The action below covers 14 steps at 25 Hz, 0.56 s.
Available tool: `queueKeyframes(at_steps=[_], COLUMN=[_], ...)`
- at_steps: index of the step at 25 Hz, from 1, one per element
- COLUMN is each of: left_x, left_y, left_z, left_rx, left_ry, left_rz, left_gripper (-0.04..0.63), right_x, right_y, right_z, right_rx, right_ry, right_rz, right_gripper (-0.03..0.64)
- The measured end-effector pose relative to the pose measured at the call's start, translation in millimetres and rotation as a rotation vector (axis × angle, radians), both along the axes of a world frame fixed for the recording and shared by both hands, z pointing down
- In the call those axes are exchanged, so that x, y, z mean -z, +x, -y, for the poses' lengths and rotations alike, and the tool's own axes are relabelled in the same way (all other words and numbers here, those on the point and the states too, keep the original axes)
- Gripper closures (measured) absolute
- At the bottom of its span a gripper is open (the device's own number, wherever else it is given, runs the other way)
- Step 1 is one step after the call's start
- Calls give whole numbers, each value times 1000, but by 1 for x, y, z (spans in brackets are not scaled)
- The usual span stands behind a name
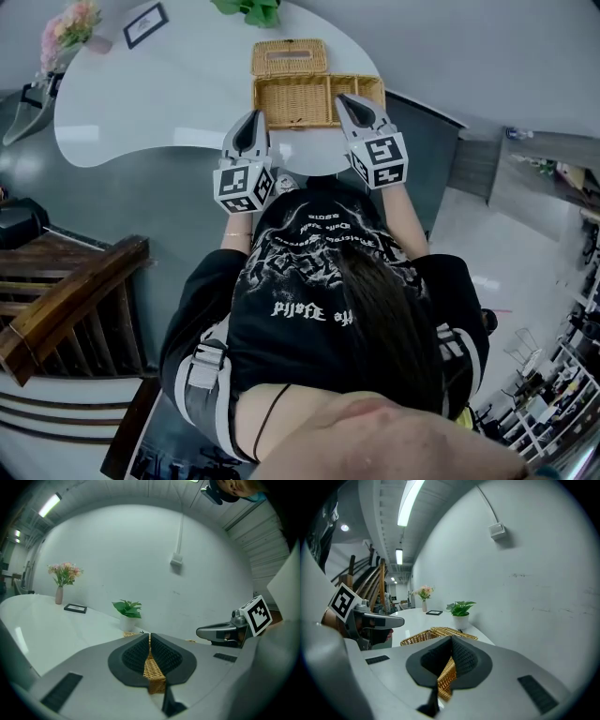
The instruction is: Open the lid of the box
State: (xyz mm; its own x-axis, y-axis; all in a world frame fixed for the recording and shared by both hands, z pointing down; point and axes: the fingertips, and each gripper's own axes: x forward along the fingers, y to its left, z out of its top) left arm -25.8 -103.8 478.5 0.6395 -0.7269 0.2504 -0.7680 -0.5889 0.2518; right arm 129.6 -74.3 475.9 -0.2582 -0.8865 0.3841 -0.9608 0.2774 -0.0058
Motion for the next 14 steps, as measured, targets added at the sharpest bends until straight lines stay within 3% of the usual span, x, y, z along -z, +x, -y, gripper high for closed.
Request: queueKeyframes(at_steps=[14], left_x=[-4], left_y=[5], left_z=[7], left_rx=[3], left_ry=[-5], left_rz=[13], left_gripper=[566], right_x=[-7], right_y=[7], right_z=[6], right_rx=[1], right_ry=[-19], right_rz=[-6], right_gripper=[591])
